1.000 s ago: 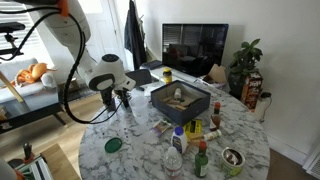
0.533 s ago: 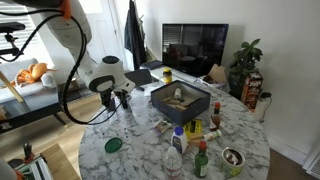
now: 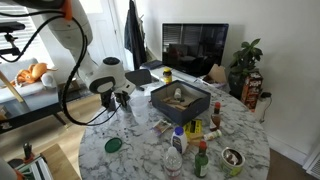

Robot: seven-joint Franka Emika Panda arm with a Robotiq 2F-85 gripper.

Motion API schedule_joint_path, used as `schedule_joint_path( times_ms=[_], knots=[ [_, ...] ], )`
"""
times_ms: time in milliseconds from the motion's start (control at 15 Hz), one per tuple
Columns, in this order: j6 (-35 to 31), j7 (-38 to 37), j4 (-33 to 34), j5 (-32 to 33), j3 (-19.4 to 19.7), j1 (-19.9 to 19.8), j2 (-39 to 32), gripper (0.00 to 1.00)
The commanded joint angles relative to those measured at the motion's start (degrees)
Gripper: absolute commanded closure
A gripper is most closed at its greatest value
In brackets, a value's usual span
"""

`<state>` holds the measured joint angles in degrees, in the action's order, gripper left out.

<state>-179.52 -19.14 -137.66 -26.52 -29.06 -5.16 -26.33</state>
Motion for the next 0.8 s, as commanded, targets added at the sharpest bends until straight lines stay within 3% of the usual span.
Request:
schedule_joint_path(
  times_ms=[0,400,733],
  knots=[
    [0.2,-0.9,0.4,-1.2,1.3,1.4,-0.4,1.00],
    [1.6,-0.1,0.0,-1.1,0.3,-0.4,1.9,0.99],
    [8.3,2.5,-2.8,-0.3,2.1,-0.3,8.6,0.99]
  ],
)
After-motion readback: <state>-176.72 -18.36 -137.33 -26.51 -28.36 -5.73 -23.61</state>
